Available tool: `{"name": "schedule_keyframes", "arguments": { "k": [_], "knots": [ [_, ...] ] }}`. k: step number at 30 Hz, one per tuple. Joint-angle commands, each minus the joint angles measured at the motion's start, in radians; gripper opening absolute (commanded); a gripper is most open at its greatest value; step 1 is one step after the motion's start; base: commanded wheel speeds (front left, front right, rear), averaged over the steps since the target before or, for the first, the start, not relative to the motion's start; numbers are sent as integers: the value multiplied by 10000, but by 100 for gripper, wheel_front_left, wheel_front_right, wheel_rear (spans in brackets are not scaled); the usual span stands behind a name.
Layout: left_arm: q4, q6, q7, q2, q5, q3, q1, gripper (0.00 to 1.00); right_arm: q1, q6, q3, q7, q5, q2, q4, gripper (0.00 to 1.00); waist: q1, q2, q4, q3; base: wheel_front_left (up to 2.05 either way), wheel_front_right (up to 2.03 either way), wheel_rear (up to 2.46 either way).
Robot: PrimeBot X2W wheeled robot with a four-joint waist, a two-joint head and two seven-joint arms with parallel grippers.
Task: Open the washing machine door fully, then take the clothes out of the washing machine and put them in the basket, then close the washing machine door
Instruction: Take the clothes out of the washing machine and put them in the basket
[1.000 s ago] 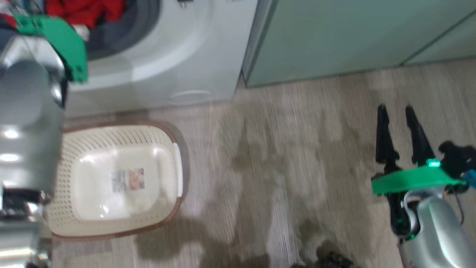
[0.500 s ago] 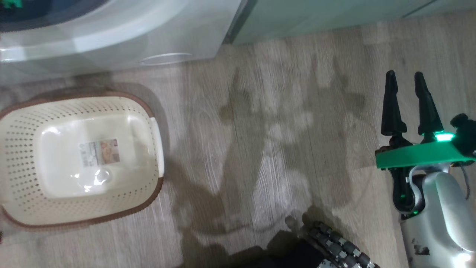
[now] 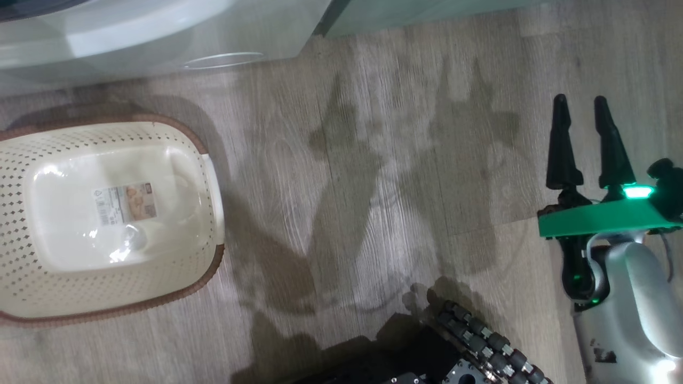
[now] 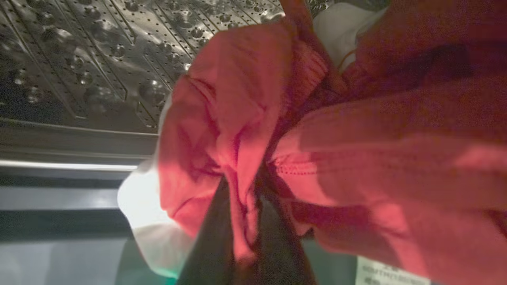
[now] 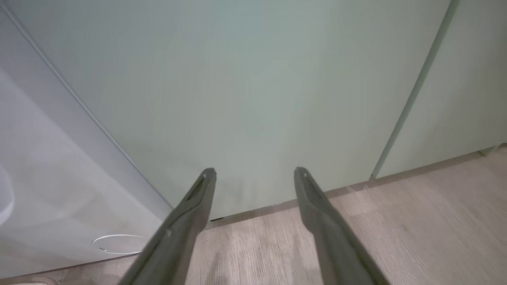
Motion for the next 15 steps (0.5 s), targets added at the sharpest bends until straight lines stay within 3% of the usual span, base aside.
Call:
{"name": "schedule_keyframes", "arguments": {
  "k": [1,7,15],
  "knots": [
    [-48,-39,-207,451,-76,60,18,0,120,-7,76,-63,37,-150,-288,100,-1,0,66,-86,0,0,0],
    [-10,113,-1730,54,-376,108,572,0,298,-7,-13,-63,-13,-266,-182,100,-1,0,371,-650,0,0,0],
    [10,-128,-4099,-593,-1296,628,1876,0,750,-7,-16,-63,-56,-413,-3,100,-1,0,883,-2026,0,0,0]
  ]
}}
